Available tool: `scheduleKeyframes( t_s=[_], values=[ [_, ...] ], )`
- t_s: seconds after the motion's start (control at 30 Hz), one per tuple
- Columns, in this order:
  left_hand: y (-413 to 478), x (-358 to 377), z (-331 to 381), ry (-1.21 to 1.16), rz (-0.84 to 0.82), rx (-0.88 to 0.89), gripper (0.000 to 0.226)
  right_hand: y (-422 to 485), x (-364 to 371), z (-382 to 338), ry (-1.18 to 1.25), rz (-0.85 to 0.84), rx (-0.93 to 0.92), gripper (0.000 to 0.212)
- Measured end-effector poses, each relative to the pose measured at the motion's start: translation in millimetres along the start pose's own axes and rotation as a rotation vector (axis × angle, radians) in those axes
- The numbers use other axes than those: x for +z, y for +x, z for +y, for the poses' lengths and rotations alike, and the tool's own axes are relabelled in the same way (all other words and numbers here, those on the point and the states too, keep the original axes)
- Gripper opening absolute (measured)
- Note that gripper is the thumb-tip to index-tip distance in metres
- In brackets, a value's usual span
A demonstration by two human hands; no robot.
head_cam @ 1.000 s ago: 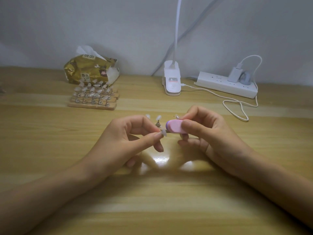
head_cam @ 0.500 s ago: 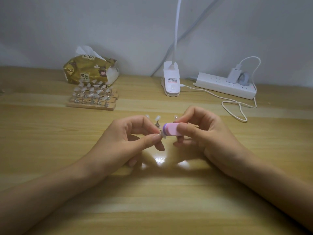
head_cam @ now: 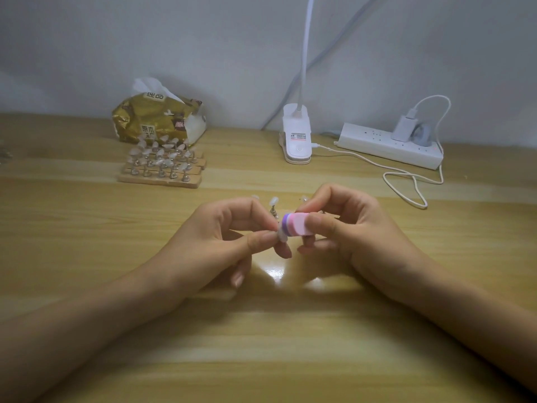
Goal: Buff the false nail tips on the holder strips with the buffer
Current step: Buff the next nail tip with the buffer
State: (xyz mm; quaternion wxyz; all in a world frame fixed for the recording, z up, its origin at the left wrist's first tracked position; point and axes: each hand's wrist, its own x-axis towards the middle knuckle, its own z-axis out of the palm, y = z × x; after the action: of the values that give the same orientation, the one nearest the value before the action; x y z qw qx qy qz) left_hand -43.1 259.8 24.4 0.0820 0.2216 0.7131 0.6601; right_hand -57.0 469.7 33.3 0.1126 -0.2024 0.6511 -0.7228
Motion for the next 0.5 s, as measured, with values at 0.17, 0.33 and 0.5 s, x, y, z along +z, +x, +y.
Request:
scheduleKeyframes(
  t_s=[0.17,0.33,0.5],
  values=[
    [0.0,-0.6,-0.6,0.02,-0.028,-0.008,0.008,0.5,3.3,-0.9,-0.047,-0.04,-0.028,0.014],
    [0.2,-0.3,-0.5,0.013,-0.025,-0.011,0.007,0.0,2.0,1.1,-0.06,-0.03,-0.032,0.01],
    [0.5,0.6,-1.3,0.018,0.012,-0.019,0.007,1.5,-0.1,-1.1,-0.065,0.026,-0.016,0.011]
  ],
)
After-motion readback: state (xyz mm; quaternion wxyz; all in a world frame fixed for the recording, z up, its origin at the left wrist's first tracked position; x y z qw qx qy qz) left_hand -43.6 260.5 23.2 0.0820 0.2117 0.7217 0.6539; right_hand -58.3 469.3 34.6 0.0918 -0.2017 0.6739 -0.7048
